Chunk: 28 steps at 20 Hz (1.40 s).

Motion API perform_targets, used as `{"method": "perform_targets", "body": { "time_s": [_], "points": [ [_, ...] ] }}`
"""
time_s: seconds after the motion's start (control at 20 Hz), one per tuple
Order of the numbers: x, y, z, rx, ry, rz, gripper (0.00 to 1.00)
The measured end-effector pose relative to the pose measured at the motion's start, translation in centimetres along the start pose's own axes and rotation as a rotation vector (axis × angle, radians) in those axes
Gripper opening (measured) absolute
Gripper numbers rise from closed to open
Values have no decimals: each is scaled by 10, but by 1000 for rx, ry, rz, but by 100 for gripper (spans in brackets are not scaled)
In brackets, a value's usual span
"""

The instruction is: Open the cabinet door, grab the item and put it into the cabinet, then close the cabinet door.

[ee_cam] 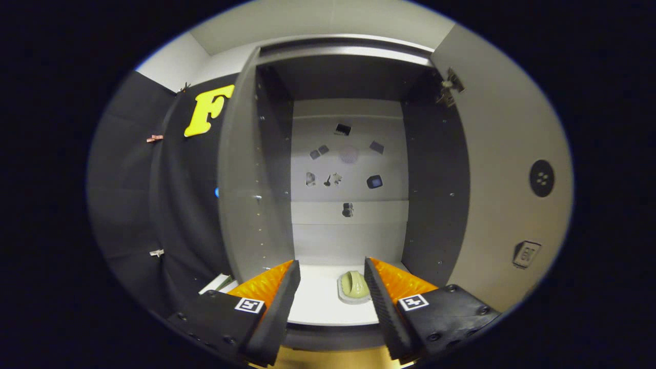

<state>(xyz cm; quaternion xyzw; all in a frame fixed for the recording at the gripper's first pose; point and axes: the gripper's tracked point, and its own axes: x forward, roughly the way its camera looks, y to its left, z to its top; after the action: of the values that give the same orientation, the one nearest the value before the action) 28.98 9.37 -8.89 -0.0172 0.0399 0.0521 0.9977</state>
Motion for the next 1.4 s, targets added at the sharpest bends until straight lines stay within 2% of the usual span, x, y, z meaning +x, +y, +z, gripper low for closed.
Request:
{"method": "perform_targets", "body": {
  "time_s": [0.15,0.2,0.4,0.7,0.8,0.9,1.15,1.4],
  "points": [
    [-46,10,8,40,-20,0,99],
    [-64,10,10,57,-25,-9,100],
    [-133,0,13,101,-50,-67,100],
    [-233,-52,1,34,-2,-255,98],
    [-253,-74,2,32,-2,-301,98],
    [-260,-92,8,37,-38,-317,98],
    [-313,-169,34,-22,-99,-363,98],
    [-323,-235,37,-41,-91,-327,98]
  ]
}}
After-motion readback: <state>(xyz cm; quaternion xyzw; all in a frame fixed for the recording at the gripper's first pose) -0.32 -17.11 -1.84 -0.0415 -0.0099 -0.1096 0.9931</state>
